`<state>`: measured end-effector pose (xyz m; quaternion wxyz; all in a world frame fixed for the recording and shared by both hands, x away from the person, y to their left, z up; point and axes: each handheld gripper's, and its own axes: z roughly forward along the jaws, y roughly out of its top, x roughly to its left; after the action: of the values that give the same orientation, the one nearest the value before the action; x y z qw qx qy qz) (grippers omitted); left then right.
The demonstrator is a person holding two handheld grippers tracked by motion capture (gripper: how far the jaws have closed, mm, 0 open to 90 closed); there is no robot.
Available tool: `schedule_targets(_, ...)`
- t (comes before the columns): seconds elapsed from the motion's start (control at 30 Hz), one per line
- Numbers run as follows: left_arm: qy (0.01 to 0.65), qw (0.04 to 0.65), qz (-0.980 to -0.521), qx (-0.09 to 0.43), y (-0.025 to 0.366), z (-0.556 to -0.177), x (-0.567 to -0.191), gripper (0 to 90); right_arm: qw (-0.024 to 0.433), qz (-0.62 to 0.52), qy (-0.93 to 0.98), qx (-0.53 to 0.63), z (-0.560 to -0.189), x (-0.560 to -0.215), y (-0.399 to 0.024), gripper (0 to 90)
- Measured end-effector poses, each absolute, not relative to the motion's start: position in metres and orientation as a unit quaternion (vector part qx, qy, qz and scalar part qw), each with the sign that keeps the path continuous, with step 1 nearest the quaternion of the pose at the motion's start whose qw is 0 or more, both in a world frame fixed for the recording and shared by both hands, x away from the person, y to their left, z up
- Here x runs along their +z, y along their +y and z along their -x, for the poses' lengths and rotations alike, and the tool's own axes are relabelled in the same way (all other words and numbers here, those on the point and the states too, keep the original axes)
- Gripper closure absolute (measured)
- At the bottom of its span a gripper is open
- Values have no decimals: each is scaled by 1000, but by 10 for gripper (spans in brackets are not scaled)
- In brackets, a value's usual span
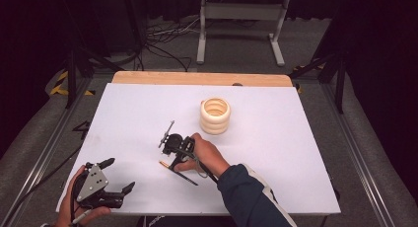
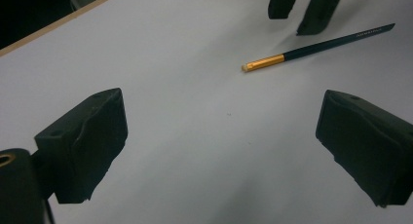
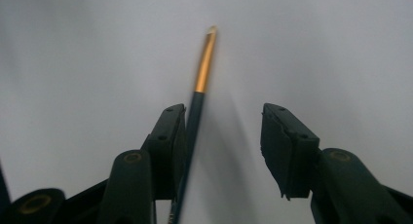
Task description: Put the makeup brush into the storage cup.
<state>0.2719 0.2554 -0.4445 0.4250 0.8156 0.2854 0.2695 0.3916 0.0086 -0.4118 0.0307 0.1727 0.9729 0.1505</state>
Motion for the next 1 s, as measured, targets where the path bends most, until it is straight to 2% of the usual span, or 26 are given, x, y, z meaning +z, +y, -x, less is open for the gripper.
schedule_targets(0.2, 287, 424, -816, 268, 255, -272, -445, 53, 33, -153, 982, 109, -385, -428, 21, 564)
schedule_targets(0.23, 287, 424, -816, 269, 255, -272, -445, 53, 34, -151, 982, 105, -385, -426, 22, 646)
schedule_targets(0.3, 287, 423, -817, 268, 255, -272, -445, 53, 34, -157, 981, 106, -385, -426, 23, 670)
schedule_targets(0.4, 285, 424, -817, 268, 256, -272, -445, 53, 32, -162, 981, 102, -389, -426, 22, 814)
schedule_targets(0.43, 286, 425, -817, 266, 256, -272, -445, 53, 31, -163, 981, 103, -390, -426, 22, 833)
schedule_targets(0.8, 287, 423, -817, 265, 255, -272, -446, 54, 37, -161, 981, 104, -391, -421, 12, 836)
schedule_targets(1.0, 287, 423, -817, 267, 255, -272, -445, 54, 54, -167, 975, 135, -393, -405, -5, 836)
